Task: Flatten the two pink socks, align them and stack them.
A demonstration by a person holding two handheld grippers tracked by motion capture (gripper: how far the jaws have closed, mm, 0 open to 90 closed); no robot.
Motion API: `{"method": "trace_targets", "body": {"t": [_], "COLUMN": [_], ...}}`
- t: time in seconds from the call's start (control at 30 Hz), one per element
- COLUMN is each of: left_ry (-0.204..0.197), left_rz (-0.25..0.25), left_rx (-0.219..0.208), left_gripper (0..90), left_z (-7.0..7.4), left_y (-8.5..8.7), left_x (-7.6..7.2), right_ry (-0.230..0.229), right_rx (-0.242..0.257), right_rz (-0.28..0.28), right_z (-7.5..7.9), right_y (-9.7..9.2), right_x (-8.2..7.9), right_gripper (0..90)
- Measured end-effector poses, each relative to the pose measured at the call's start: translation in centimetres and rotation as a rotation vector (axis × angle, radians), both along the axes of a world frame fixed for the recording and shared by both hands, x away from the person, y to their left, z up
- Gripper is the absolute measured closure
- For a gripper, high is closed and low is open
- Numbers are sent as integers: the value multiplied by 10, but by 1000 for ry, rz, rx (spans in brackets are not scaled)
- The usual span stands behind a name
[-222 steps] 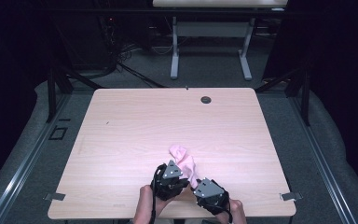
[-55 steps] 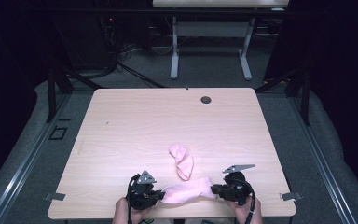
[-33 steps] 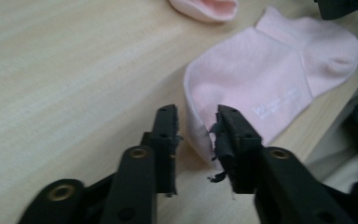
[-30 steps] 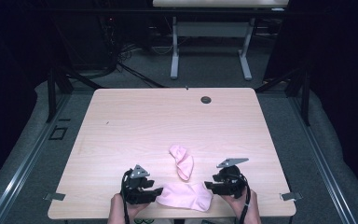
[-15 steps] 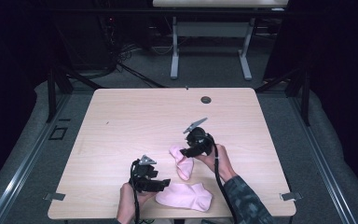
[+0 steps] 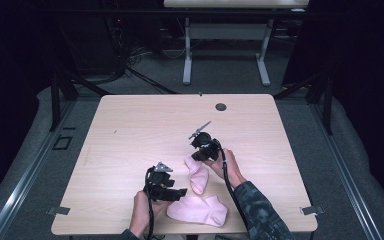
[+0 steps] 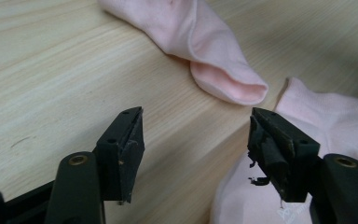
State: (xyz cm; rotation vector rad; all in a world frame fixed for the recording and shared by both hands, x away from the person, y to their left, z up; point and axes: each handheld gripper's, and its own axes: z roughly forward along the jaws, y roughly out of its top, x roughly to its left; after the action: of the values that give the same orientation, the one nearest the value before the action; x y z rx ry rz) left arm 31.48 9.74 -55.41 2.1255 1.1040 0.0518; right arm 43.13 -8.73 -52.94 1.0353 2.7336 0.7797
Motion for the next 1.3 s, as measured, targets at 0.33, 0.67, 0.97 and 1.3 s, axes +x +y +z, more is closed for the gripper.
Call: {"method": "trace_targets", "body": {"t": [0.33,0.67,0.97,1.3], "left_ry": [23,36,-32,-103], "left_rz": [-42,-58,-118,-121], "left_rx": [15,39,148,182], "left_gripper": [487,584,703,900], "left_z": [-6,-9,-10,-9], "left_y": [-23,-38,-56,-56], "left_x": [16,25,19,17], "right_ry": [-78,-93,-107,-153], "right_rx": [71,114,137,195], "right_rz": [-93,-158,-187,-188], "right_z": [19,13,7,12], "right_y": [-38,-59,-69,-76], "right_x": [-29,-47,-59,-69], "right_gripper": [882,882,882,882]}}
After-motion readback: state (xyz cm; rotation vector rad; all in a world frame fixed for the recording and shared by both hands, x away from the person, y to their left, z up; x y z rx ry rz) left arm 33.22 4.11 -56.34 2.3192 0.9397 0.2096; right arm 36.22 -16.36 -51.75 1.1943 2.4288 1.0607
